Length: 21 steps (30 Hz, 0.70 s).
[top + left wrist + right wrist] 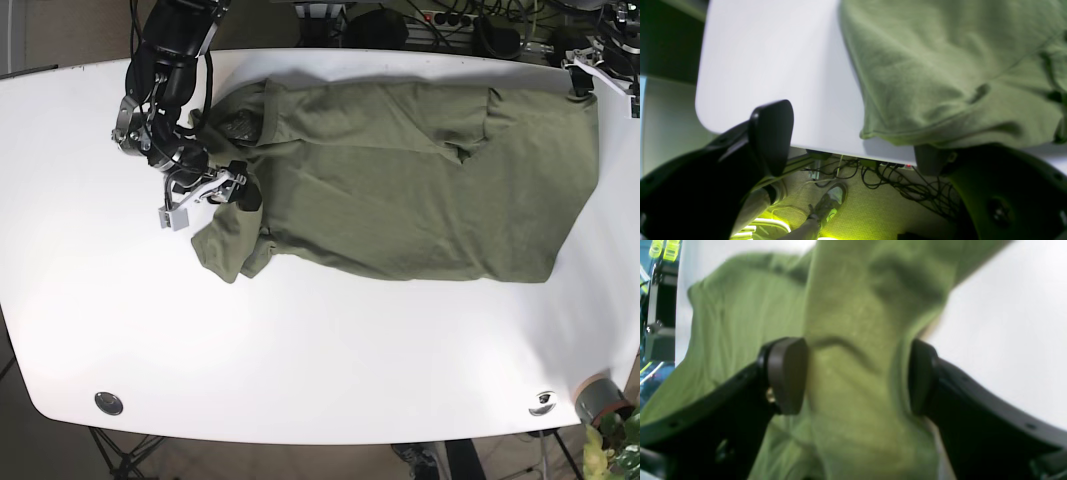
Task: Fold the T-shirt properly
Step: 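Release the shirt and pull the right gripper back to the collar edge, then move the left gripper down along the shirt to its hem corner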
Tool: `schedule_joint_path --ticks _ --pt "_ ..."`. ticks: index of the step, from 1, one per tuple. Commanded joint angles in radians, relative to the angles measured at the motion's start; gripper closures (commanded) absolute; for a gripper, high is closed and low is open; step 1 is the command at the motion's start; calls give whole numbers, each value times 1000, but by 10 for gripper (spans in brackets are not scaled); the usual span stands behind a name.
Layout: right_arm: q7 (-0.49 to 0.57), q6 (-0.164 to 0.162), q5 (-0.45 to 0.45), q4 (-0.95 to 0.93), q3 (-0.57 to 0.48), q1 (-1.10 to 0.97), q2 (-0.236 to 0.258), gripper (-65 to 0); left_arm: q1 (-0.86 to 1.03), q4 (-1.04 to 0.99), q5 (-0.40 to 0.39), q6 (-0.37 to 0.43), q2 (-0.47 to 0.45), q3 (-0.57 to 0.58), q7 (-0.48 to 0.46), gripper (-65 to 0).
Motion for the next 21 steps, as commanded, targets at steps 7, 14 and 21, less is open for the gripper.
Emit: schedule_joint_path --ticks 7,14,21 --pt "-18 -7 -18 25 2 -9 2 -423 6 44 -12 2 -47 35 96 -519" --pt "-18 -7 -18 25 2 -4 4 -160 8 44 -12 2 -67 64 162 -519" --pt "-20 -5 -16 26 1 -9 4 -27 16 42 -12 2 -76 105 185 -519"
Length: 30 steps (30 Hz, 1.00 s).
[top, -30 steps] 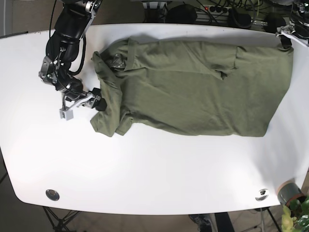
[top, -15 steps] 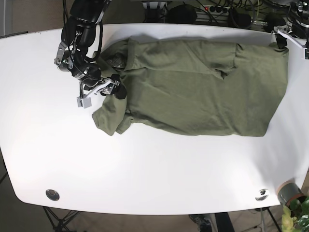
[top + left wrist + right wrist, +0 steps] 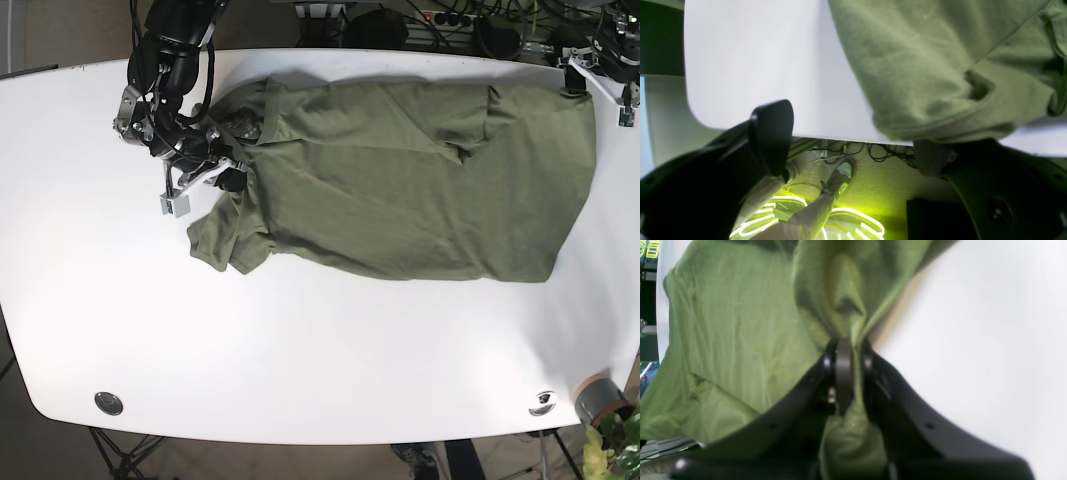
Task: Fold the T-shirt properly
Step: 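Move the left gripper down along the shirt to its hem corner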
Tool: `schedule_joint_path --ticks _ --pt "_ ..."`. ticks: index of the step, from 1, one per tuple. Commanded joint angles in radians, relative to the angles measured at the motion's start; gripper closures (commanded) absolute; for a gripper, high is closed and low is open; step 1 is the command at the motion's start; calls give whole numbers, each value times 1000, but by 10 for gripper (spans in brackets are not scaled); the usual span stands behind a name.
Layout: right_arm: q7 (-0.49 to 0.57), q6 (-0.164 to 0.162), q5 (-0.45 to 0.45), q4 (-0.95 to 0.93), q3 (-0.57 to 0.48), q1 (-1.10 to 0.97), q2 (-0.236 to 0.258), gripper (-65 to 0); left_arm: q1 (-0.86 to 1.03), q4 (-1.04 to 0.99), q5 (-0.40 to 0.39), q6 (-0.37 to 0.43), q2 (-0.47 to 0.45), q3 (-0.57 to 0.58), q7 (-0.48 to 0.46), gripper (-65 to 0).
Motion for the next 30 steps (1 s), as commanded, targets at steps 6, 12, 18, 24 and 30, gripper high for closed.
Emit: schedule_joint_path --ticks 6,12,18,24,30 --pt "8 8 15 17 -1 8 7 -24 34 14 -5 1 -63 61 104 -518" --pt "8 8 15 17 -1 6 7 -24 74 14 1 1 -116 122 110 -518" --pt "8 8 15 17 -1 6 7 -24 108 20 -5 1 -168 214 112 -518" --pt "8 9 20 17 -1 8 7 -24 115 21 -7 1 -189 288 112 -518" --pt "10 11 17 17 -1 8 7 -24 91 21 -7 1 -182 340 112 -518"
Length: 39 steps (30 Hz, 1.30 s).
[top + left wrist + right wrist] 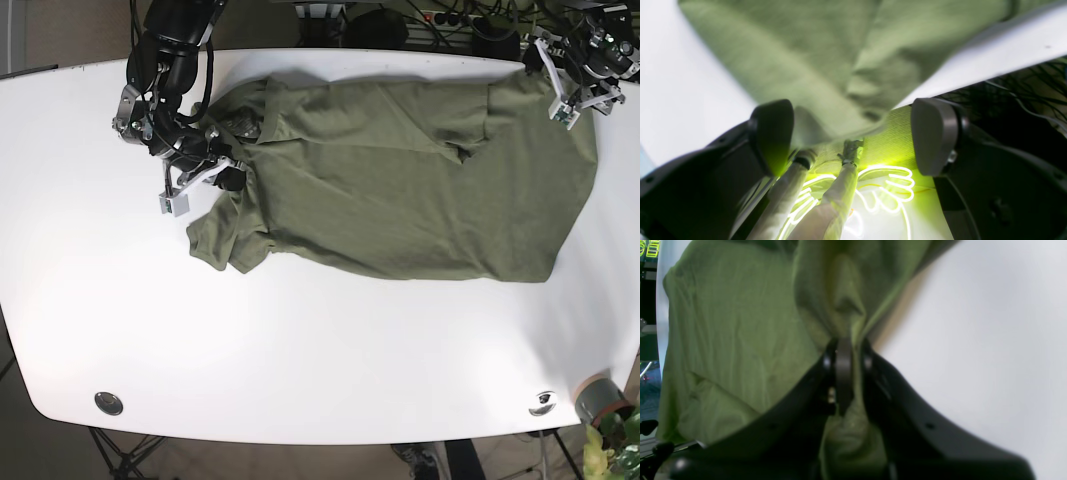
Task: Fold the T-shirt properly
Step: 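Move the left gripper down along the shirt to its hem corner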
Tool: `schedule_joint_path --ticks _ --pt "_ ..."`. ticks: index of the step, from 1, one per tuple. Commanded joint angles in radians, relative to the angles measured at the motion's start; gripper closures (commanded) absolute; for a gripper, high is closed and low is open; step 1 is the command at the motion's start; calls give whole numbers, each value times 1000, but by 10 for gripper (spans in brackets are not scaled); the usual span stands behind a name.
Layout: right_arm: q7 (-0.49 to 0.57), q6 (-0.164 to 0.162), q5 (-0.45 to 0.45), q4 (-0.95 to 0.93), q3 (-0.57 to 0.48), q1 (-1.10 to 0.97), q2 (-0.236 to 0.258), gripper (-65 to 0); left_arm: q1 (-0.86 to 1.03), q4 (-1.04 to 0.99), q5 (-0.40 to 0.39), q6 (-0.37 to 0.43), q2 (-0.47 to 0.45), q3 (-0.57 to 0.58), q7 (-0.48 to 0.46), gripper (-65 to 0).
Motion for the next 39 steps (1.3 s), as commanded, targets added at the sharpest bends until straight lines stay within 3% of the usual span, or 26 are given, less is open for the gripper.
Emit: schedule_joint_path --ticks 1,9,21,28,31,39 --pt "9 9 12 17 -1 11 2 -24 -41 16 -2 2 -6 -10 -9 -518" --pt "9 9 11 17 -1 14 4 -24 -273 8 5 2 47 -80 -9 -518" --pt "10 9 9 17 -1 16 4 -24 -572 -4 5 2 43 -122 -12 -518" --pt "10 9 9 17 -1 17 5 -24 -735 -153 5 2 -11 -120 -18 -518" --pt "10 9 11 17 -1 17 5 -24 -789 -249 5 2 -33 -120 -52 -518" --pt "10 12 11 17 -1 16 5 -24 -875 -552 7 3 -123 -99 -280 -518"
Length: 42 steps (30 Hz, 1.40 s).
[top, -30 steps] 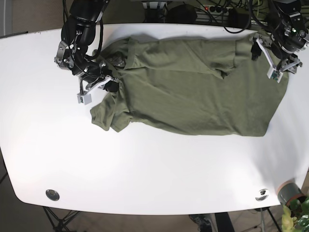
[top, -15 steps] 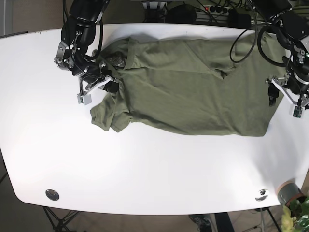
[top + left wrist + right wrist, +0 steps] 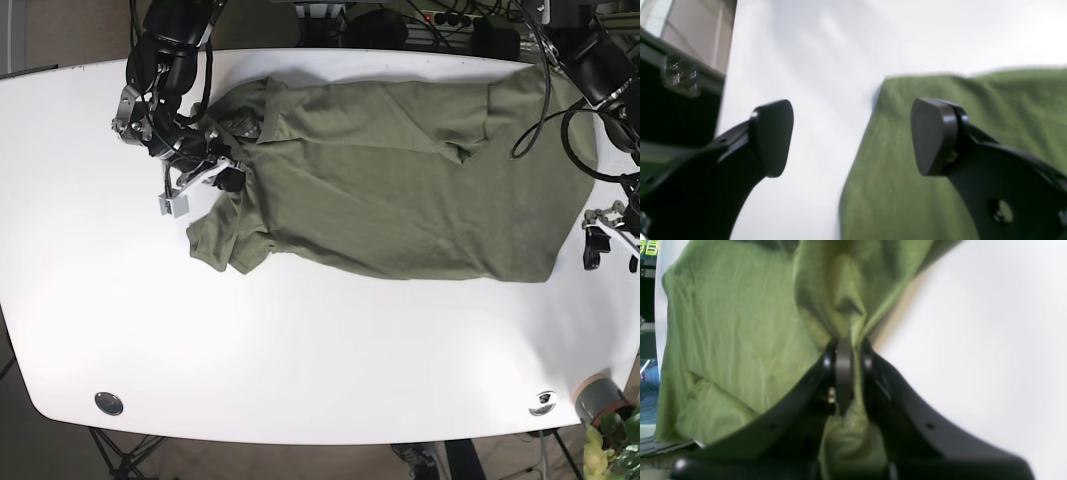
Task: Fold the T-shirt properly
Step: 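Move the left gripper down along the shirt to its hem corner, then grasp the shirt edges with both grippers and pull to smooth it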
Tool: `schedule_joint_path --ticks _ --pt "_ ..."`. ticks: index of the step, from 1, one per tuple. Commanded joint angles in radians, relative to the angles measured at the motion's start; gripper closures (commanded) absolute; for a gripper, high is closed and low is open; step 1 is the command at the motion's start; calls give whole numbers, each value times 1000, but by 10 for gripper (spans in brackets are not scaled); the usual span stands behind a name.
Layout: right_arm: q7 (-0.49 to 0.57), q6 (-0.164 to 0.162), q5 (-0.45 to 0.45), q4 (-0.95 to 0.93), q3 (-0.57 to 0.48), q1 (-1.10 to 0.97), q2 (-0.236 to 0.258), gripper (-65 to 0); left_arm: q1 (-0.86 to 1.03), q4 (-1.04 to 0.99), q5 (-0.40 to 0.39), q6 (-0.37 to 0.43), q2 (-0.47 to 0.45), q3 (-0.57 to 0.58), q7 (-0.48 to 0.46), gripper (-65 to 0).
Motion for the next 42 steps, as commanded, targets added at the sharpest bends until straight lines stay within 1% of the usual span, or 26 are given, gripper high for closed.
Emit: schedule_joint_path --ticks 1,3,4,7,9,10,12,14,18,20,23,26,30,40,42 --pt "10 10 14 17 1 13 2 -24 -49 -59 -7 24 -41 12 -80 -518" --pt "10 10 19 18 1 15 2 -24 -75 -151 19 77 -67 42 -149 -518" --pt "10 10 19 20 1 15 2 -24 -84 -192 34 91 -73 59 -182 -518" --pt "10 10 19 21 3 15 2 -24 -135 -327 79 100 -86 100 -272 -518" --pt "10 8 19 21 3 16 4 -24 -169 -398 102 100 -86 123 -311 -518" --pt "10 8 19 23 3 16 14 -24 -193 -451 120 100 -86 138 -338 -519" --pt "10 8 20 24 3 16 19 -24 -233 -528 143 100 -86 164 -369 -519" --pt "10 7 20 37 4 16 21 -24 -267 -599 158 100 -86 184 -389 -519" --pt "10 7 20 44 4 16 22 -24 -315 -709 157 99 -86 230 -426 -519" --pt "10 7 20 44 4 24 22 -24 -338 -764 157 99 -83 272 -450 -521" --pt "10 7 20 44 4 29 22 -24 -364 -820 155 93 -81 333 -482 -521" --pt "10 7 20 44 4 29 22 -24 -370 -852 154 86 -66 372 -524 -522" --pt "10 7 20 44 3 30 22 -24 -370 -870 160 86 -26 382 -547 -522" --pt "10 7 20 75 3 30 17 -24 -365 -945 160 85 5 384 -544 -522" --pt "10 7 20 80 3 30 16 -24 -365 -947 161 65 5 391 -542 -522"
